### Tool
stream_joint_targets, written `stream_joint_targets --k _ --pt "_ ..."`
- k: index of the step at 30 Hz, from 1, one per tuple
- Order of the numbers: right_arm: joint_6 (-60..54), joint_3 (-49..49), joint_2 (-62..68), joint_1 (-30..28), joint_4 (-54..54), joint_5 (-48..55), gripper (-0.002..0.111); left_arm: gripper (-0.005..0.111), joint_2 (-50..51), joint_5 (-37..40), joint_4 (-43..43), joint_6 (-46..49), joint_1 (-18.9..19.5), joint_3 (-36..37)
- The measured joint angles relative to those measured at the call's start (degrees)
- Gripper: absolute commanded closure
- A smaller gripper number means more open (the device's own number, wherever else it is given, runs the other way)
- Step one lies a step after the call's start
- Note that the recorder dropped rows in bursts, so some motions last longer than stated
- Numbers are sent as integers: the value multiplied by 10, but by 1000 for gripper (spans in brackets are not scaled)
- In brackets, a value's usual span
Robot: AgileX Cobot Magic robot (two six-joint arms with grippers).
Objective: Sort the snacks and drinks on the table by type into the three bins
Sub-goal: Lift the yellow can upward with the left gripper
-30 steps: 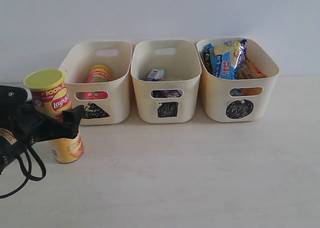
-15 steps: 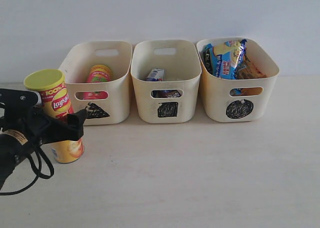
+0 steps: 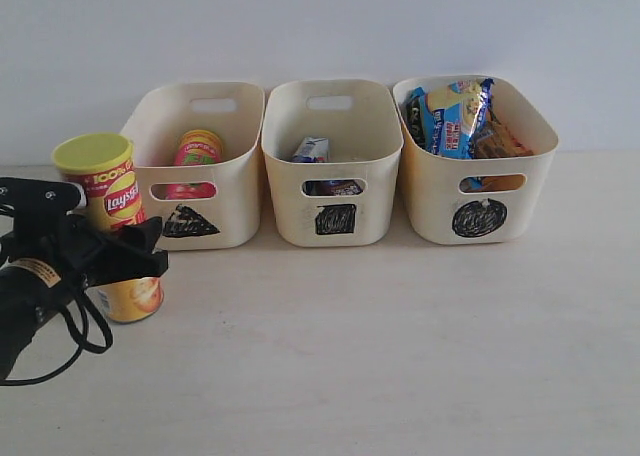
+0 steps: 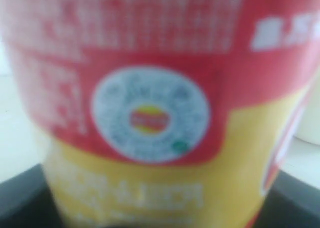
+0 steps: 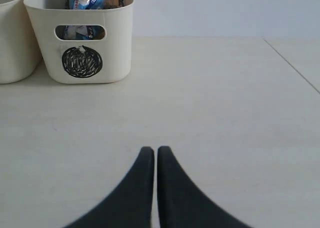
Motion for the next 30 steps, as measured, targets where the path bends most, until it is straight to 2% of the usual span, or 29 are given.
stream_joint_targets --k 6,11,19,22,27,30 --pt "0 0 0 0 0 0 108 102 -13 -4 -30 1 0 19" --pt "0 0 0 0 0 0 108 102 -65 11 -36 1 0 47" --pt "0 0 0 0 0 0 108 102 -205 133 -68 1 0 52" --pt "0 0 0 0 0 0 108 102 -253 210 -70 2 0 35" --pt "0 0 0 0 0 0 108 102 -298 406 -73 34 0 -61" --pt "0 0 0 0 0 0 108 102 -302 487 -73 46 0 -127"
